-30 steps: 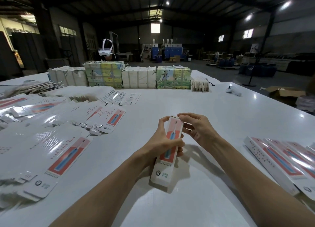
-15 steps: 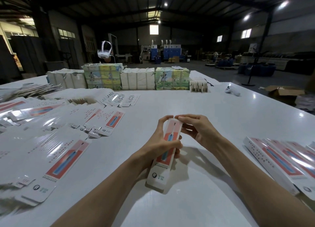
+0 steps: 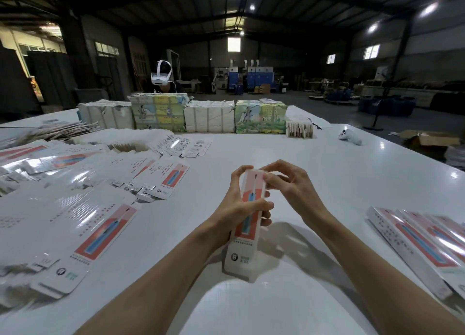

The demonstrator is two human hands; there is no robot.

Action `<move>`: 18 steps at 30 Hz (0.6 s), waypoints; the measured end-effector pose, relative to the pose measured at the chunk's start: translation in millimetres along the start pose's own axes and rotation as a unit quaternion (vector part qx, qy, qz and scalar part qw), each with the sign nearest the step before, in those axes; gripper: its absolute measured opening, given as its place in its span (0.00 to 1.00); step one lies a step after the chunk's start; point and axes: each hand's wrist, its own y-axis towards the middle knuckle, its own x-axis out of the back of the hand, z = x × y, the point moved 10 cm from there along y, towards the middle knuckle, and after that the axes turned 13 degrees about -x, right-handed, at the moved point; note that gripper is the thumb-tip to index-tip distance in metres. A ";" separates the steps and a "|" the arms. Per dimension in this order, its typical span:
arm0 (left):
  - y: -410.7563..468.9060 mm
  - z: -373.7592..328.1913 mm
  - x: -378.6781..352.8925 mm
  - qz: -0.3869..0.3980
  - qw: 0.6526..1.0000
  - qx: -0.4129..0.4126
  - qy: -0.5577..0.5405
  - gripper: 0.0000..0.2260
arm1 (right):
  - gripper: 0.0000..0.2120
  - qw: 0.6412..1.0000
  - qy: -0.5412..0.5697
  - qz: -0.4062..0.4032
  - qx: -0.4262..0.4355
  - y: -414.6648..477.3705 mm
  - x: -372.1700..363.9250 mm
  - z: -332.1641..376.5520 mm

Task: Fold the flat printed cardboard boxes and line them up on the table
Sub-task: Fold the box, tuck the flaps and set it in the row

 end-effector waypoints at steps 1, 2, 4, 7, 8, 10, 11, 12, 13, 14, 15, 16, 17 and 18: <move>0.1 -0.3 0.3 -0.003 1.000 -0.003 -0.002 0.41 | 0.06 1.000 0.001 -0.003 -0.002 0.3 1.0 -0.7; 0.5 -0.6 0.4 -0.009 1.000 -0.007 -0.005 0.41 | 0.07 1.000 0.007 -0.007 -0.006 0.9 2.0 -2.6; 3.3 -1.1 0.4 -0.037 0.999 -0.010 -0.034 0.39 | 0.10 1.000 0.013 -0.017 -0.019 3.0 2.4 -9.0; 7.3 2.0 2.6 -0.115 0.985 0.002 -0.128 0.31 | 0.17 0.997 -0.059 -0.037 -0.021 7.4 -3.2 -16.0; 7.7 3.5 4.4 -0.135 0.979 0.006 -0.151 0.26 | 0.17 0.994 -0.097 -0.045 -0.010 7.7 -5.6 -15.5; 7.4 5.2 8.1 -0.157 0.970 0.009 -0.186 0.23 | 0.16 0.981 -0.181 -0.055 0.036 5.0 -11.5 -9.6; 6.1 5.2 10.9 -0.163 0.965 0.007 -0.203 0.24 | 0.16 0.971 -0.228 -0.046 0.056 2.5 -17.1 -7.3; 5.0 5.8 14.1 -0.172 0.960 0.006 -0.222 0.25 | 0.18 0.961 -0.268 -0.024 0.068 -0.7 -25.2 -6.3; 3.7 6.8 17.6 -0.184 0.953 0.007 -0.240 0.26 | 0.23 0.952 -0.298 0.005 0.069 -3.8 -33.6 -6.9; 1.2 8.3 19.6 -0.192 0.948 0.017 -0.255 0.27 | 0.28 0.947 -0.315 0.032 0.061 -6.6 -39.8 -8.8; 0.4 10.5 19.4 -0.188 0.945 0.030 -0.266 0.28 | 0.32 0.943 -0.326 0.051 0.047 -8.3 -43.7 -10.0; 0.2 13.7 18.1 -0.175 0.945 0.044 -0.272 0.29 | 0.33 0.939 -0.337 0.061 0.037 -9.0 -45.1 -9.9; -0.1 16.0 15.5 -0.158 0.948 0.056 -0.272 0.30 | 0.31 0.935 -0.348 0.059 0.032 -9.9 -43.7 -8.7; -0.4 18.1 13.4 -0.146 0.953 0.065 -0.258 0.30 | 0.28 0.930 -0.363 0.046 0.029 -10.7 -39.7 -6.4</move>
